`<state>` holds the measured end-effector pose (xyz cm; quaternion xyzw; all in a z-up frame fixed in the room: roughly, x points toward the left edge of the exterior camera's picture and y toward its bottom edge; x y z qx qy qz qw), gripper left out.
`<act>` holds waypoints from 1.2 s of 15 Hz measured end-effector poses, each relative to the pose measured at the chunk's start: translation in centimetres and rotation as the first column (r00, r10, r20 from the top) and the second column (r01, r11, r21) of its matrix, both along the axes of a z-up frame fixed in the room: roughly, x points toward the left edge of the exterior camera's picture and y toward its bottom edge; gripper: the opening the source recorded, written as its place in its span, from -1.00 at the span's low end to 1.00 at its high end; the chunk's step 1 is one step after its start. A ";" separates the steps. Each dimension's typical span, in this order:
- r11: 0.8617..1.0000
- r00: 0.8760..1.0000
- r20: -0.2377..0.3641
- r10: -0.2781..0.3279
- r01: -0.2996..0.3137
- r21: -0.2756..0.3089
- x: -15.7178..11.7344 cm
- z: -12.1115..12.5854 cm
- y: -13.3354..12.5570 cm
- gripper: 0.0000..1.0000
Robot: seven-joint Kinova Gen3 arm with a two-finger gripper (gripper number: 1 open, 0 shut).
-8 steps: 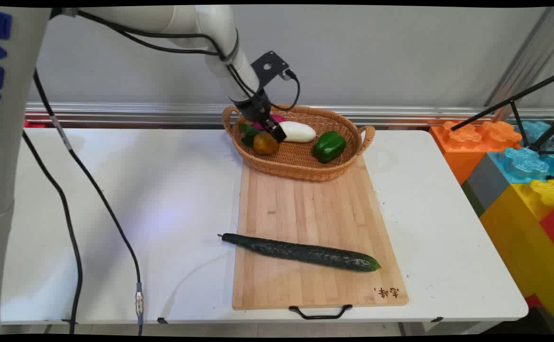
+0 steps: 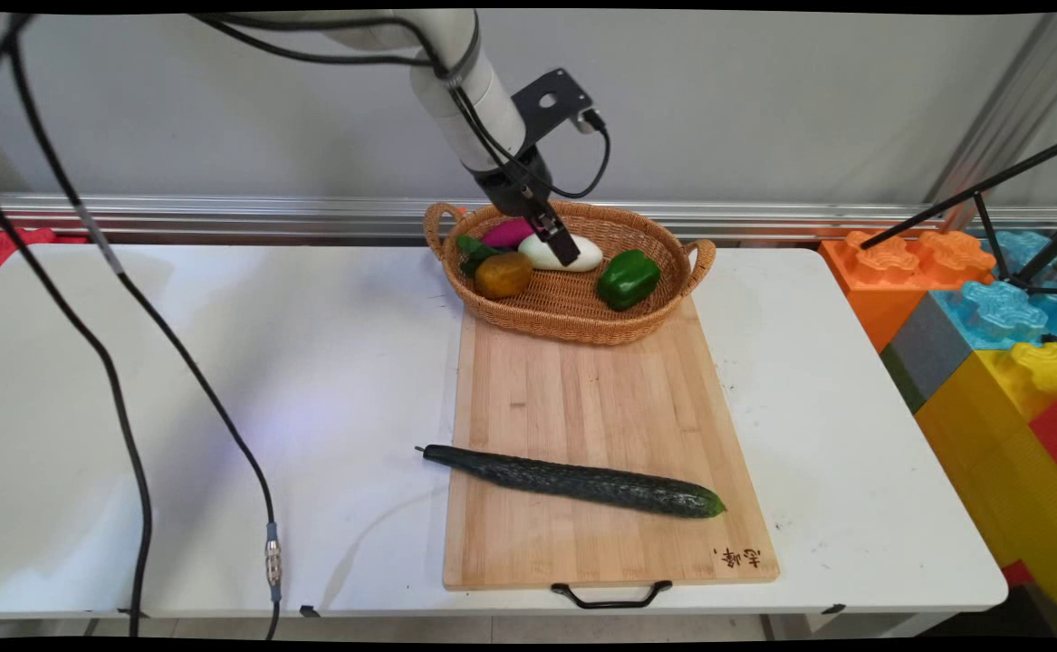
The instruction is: Pick up the cucumber from the cutting board
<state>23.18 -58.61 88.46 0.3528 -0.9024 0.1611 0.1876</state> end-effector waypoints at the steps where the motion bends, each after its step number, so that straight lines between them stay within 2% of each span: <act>1: 0.999 0.999 -0.009 -0.050 0.050 0.007 -0.9 0.8 1.1 1.00; 3: 0.993 0.993 -0.024 -0.112 0.113 0.018 -1.9 1.6 2.5 1.00; 5: 0.978 0.978 -0.046 -0.204 0.206 0.041 -3.4 2.5 4.7 1.00; 6: 0.963 0.964 -0.062 -0.259 0.263 0.062 -4.2 2.9 6.1 1.00; 8: 0.942 0.945 -0.078 -0.318 0.324 0.087 -4.8 3.2 7.7 1.00; 11: 0.886 0.895 -0.106 -0.434 0.445 0.130 -5.7 2.9 10.9 1.00; 13: 0.853 0.865 -0.114 -0.489 0.501 0.145 -6.0 1.8 12.5 1.00; 16: 0.820 0.835 -0.125 -0.536 0.550 0.160 -6.3 -0.6 14.2 1.00; 18: 0.810 0.825 -0.127 -0.550 0.564 0.158 -6.7 -2.4 14.9 1.00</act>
